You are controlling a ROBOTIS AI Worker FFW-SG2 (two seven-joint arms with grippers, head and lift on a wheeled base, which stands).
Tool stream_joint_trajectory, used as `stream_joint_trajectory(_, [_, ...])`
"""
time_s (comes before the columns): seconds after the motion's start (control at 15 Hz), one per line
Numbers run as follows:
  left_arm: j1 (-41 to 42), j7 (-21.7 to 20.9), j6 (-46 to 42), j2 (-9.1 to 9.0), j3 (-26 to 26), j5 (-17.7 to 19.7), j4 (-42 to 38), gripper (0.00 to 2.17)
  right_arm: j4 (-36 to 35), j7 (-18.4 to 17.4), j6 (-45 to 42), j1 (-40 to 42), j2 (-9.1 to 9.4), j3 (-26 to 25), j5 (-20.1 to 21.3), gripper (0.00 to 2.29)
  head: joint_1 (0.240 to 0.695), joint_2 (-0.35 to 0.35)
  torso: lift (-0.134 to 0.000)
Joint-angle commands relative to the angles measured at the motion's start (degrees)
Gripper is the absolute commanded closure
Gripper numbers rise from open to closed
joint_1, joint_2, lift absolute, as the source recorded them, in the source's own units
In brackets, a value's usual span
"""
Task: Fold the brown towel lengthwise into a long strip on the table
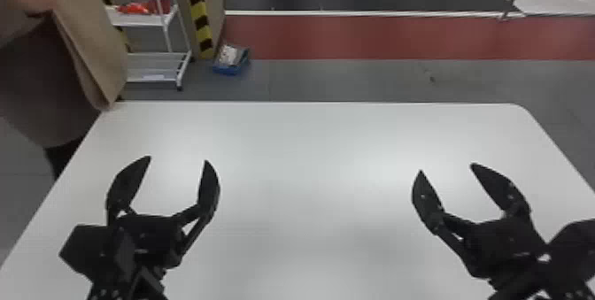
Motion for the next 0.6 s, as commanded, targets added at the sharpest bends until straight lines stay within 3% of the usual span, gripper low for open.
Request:
stream_joint_trajectory(0.0, [0.0, 0.0, 0.0, -0.09, -0.1, 0.0, 0.0, 0.13, -0.1, 0.0, 0.1, 0.0, -0.14, -0.1, -0.1, 0.12, 0.695, -0.004, -0.118])
stream_joint_trajectory(0.53, [0.0, 0.2, 0.0, -0.09, -0.1, 0.0, 0.1, 0.13, -0.1, 0.0, 0.1, 0.1, -0.32, -0.4, -0.8, 0.12, 0.695, -0.008, -0.117])
